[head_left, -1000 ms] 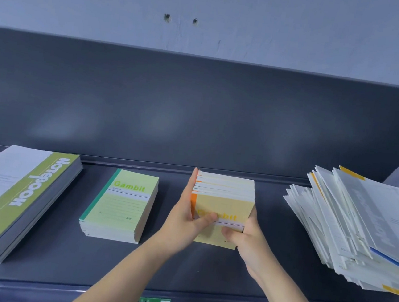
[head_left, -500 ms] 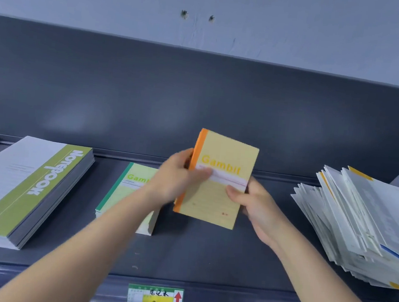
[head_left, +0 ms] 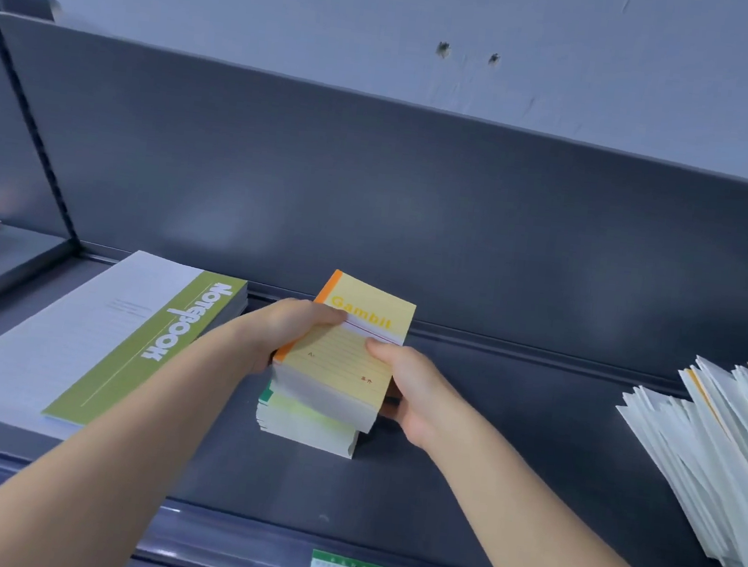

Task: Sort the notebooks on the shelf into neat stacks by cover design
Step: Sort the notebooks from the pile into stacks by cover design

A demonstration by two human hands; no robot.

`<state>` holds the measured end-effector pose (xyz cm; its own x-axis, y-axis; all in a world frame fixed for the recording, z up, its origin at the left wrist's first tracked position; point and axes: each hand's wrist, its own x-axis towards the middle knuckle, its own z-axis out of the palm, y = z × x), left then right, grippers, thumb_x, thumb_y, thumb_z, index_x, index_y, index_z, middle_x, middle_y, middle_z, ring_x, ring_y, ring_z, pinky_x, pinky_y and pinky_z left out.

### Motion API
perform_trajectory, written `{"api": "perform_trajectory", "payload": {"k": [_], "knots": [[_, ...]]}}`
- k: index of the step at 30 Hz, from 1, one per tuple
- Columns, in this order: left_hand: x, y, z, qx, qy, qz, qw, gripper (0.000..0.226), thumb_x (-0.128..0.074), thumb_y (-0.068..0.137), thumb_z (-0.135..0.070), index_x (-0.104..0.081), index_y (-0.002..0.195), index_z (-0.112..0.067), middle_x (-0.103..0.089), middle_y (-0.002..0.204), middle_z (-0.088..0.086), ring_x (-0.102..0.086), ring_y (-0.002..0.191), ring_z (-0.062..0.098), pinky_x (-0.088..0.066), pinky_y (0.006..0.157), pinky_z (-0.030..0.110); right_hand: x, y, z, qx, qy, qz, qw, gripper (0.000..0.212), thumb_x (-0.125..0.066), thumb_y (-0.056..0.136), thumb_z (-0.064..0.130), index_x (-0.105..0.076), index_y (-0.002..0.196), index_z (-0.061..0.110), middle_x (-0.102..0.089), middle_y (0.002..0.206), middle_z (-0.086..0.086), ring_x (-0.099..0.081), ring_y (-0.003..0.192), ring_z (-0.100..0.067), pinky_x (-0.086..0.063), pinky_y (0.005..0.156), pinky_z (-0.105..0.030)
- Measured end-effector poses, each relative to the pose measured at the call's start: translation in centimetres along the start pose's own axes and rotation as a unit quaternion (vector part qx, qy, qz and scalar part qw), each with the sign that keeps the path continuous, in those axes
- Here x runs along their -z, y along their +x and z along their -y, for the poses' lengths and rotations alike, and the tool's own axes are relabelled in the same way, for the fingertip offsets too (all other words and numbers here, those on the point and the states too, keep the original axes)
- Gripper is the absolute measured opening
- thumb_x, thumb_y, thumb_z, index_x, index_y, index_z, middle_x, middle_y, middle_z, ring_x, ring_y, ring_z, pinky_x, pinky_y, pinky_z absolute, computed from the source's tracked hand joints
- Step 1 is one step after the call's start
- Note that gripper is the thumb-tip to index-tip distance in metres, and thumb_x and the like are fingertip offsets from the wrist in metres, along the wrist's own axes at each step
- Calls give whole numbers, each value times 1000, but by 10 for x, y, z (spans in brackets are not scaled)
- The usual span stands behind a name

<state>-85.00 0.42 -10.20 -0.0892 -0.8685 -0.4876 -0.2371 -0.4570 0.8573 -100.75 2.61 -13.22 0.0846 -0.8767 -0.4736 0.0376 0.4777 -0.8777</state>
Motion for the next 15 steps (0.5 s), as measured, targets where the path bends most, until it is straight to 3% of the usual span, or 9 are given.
{"api": "perform_trajectory", "payload": {"k": [2, 6, 8, 11, 15], "knots": [[4, 3, 2, 3, 23, -7, 1000, 28, -64, 87, -36, -66, 103, -13, -73, 95, 8, -70, 78, 23, -56, 68, 30, -5, 7, -2, -4, -28, -27, 999, 27, -59, 86, 31, -65, 110, 20, -66, 115, -7, -66, 97, -21, -54, 75, -33], [21, 35, 23, -6, 96, -23, 995, 70, -70, 55, -58, -64, 116, -24, -61, 123, 7, -66, 102, 25, -53, 93, 43, -14, 13, -7, -34, -95, -41, 994, 49, -53, 78, 50, -61, 117, 22, -53, 126, -6, -62, 100, -17, -45, 61, -25], [17, 24, 21, 4, 60, -18, 998, 54, -67, 68, -55, -67, 111, -22, -67, 114, 8, -68, 94, 24, -55, 86, 39, -17, 12, -6, -48, -95, -27, 994, 43, -48, 85, 49, -60, 116, 22, -56, 125, -5, -60, 101, -16, -47, 67, -26], [13, 15, 22, 18, 2, 15, 1000, 22, -58, 92, -32, -68, 98, -13, -76, 80, 5, -71, 67, 20, -53, 64, 28, -16, 12, -2, -60, 10, 10, 998, 22, -42, 100, 28, -62, 108, 20, -66, 117, -5, -62, 105, -22, -50, 89, -36], [19, 19, 25, 10, -31, 28, 999, 24, -58, 93, -28, -67, 107, -11, -75, 95, 10, -70, 84, 27, -53, 75, 35, -19, 9, 1, -63, 104, 39, 992, 25, -41, 101, 14, -60, 116, 14, -65, 115, -10, -62, 102, -27, -52, 78, -36]]}}
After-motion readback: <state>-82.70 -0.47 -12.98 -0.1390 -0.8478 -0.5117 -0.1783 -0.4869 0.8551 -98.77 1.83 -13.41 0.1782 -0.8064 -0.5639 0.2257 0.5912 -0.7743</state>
